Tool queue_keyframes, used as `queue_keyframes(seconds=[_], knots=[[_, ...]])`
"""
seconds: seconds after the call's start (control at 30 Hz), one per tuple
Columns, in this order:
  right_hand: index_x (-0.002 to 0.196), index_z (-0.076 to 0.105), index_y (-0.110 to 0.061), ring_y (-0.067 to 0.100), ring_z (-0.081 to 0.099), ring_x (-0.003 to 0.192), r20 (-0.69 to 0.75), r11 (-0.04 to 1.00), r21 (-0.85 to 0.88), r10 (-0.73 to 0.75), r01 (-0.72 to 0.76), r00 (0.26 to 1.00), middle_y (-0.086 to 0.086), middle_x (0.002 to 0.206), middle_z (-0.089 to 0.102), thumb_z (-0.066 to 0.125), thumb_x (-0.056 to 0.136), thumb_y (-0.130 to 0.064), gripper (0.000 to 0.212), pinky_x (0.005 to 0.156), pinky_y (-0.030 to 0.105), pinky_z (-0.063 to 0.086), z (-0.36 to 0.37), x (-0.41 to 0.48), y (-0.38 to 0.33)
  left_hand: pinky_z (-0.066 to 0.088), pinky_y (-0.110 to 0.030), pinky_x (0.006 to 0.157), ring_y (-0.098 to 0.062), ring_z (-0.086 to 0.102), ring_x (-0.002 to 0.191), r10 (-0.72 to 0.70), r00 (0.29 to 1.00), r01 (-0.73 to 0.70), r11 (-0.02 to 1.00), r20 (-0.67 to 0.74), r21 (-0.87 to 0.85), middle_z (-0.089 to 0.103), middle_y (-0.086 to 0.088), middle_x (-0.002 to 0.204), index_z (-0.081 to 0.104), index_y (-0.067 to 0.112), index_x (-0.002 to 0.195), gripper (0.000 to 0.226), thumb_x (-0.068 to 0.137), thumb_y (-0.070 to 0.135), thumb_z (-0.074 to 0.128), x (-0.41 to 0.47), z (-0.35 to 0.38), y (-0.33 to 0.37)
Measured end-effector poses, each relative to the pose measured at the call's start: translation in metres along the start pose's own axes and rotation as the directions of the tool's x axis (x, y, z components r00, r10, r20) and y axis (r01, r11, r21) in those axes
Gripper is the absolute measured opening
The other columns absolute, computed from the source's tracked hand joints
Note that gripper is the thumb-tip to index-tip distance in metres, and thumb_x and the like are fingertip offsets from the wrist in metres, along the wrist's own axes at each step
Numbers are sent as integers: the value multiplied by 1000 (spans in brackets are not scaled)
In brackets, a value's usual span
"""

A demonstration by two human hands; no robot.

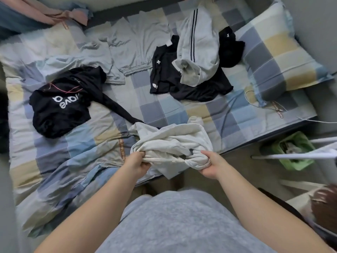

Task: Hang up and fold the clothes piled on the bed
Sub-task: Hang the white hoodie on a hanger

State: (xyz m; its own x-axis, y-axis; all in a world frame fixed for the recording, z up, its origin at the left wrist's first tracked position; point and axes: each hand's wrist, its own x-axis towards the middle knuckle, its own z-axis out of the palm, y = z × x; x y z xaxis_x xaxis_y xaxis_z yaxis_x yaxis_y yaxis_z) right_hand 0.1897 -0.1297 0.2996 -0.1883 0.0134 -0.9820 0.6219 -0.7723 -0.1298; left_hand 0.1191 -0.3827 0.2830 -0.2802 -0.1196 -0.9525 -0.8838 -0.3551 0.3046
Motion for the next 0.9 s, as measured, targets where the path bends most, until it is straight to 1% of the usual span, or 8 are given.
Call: queue_keyframes(seconds=[0.1,0.23,0.4,0.6,0.67,0.73,0.8,0.9], knots=[[125,60,-3,38,64,88,-52,996,-41,79,-82,995,26,99,67,51,104,-16,27,76,47,58,-12,3,24,59,-42,79,-27,67,92,-32,999,32,994,1,107,67,-13,103,56,11,130,36,98,-2,45,7,0,-4],[137,52,-2,38,60,121,-169,968,248,1,42,986,22,131,62,51,105,-20,37,103,51,47,-14,3,61,58,-44,50,-35,74,80,-166,985,145,939,41,311,75,-17,99,63,9,115,19,101,9,51,3,-12,-4],[144,45,-3,37,51,132,-249,830,514,-97,216,964,23,144,52,47,107,-21,42,98,48,44,-6,-11,120,58,-40,51,-31,76,69,-212,949,59,847,234,528,77,-14,84,67,9,109,18,100,16,52,-5,-32,-3],[135,55,-4,39,61,119,-353,789,496,-200,364,914,22,131,63,59,100,-27,42,104,54,48,-9,-32,196,60,-44,75,-34,73,93,-310,870,-17,758,383,652,73,-17,112,63,6,124,34,92,14,62,-5,-60,14],[127,59,-6,38,66,109,-480,764,452,-226,460,848,19,122,67,68,93,-22,38,98,55,52,-19,-44,214,59,-46,85,-36,69,102,-277,869,-183,593,411,785,70,-21,116,61,2,125,40,87,7,72,-15,-64,2],[119,62,-7,35,69,100,-611,752,379,-235,540,756,15,113,69,72,89,-19,33,88,51,57,-29,-60,232,60,-38,71,-33,69,91,-115,890,-406,241,441,881,70,-18,102,63,2,112,38,81,13,81,-28,-66,-16],[116,61,-7,32,69,93,-693,721,320,-264,615,671,11,105,69,71,88,-18,31,75,43,59,-39,-75,251,50,-31,59,-27,65,80,-23,846,-533,-42,533,845,68,-12,90,64,4,102,33,83,26,79,-44,-63,-32],[108,66,-10,26,70,87,-780,657,264,-285,706,557,7,99,71,68,87,-25,26,71,37,57,-58,-99,275,44,-30,60,-26,62,78,27,705,-695,-174,709,698,69,-11,84,68,7,92,18,90,25,65,-70,-47,-53]])
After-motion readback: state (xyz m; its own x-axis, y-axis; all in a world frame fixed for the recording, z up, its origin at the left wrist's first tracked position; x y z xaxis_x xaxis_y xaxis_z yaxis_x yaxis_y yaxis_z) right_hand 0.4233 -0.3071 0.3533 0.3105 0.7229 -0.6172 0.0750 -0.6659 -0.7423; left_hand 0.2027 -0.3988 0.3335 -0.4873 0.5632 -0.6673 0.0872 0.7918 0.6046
